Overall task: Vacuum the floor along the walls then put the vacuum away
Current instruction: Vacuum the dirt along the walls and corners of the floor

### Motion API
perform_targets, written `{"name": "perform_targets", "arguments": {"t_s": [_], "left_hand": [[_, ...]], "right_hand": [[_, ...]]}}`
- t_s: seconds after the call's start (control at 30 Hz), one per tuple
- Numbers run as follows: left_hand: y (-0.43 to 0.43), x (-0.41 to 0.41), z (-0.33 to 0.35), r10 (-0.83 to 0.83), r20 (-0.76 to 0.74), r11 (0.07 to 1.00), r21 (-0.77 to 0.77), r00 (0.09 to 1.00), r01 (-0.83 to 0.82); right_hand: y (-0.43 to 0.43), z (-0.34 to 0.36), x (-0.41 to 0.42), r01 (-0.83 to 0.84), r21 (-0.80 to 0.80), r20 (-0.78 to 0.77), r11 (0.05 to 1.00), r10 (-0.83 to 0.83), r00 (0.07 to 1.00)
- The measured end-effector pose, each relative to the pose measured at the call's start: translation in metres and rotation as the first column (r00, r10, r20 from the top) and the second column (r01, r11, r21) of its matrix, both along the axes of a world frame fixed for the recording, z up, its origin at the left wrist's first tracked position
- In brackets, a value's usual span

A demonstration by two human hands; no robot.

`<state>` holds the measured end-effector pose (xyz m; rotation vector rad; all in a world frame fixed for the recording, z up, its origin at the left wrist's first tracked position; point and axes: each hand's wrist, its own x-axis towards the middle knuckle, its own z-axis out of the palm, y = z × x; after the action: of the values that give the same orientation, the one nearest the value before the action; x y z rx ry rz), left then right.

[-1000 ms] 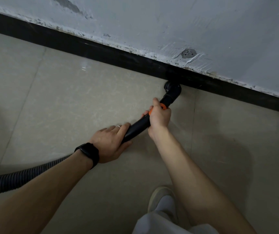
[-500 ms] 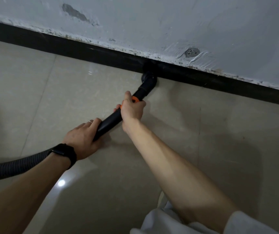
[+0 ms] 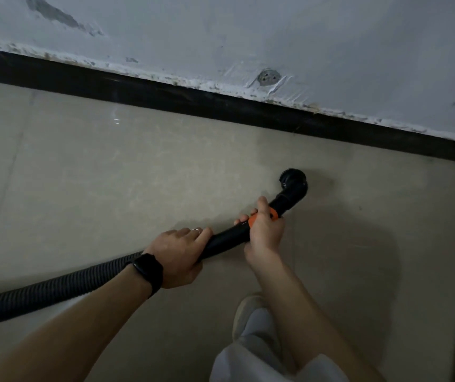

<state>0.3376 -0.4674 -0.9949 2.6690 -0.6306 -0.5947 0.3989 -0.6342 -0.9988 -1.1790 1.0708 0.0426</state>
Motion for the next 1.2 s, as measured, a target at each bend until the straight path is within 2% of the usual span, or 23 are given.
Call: {"name": "perform_targets", "arguments": {"t_s": [0.2,0.5,0.7,0.97,1.2], "left_hand": [[-0.016,0.017,-0.004,0.036,-0.007,0.999,-0.031,0.999,-0.036],[-0.052,0.076,-0.003,0.112,-0.052,0.991,-0.063,0.992,-0.115],[-0.058,0.083,-0.005,0.172,-0.013,0.984,-0.034,0.985,-0.173],[0.01,0.057,-0.004,0.237,0.024,0.971,-0.049,0.971,-0.235],[0.076,0.03,-0.002,0.31,0.044,0.951,-0.007,0.95,-0.31]], "right_hand": [[-0.015,0.002,0.025,-0.065,0.041,0.025,0.997,0.064,0.998],[-0.042,0.006,0.092,-0.091,0.011,0.034,0.996,0.091,0.995],[-0.044,0.002,0.108,-0.107,0.013,0.038,0.994,0.107,0.994],[0.026,-0.004,0.09,-0.168,0.062,0.045,0.984,0.165,0.985],[0.092,-0.004,0.066,-0.276,0.236,0.065,0.932,0.269,0.961]]}}
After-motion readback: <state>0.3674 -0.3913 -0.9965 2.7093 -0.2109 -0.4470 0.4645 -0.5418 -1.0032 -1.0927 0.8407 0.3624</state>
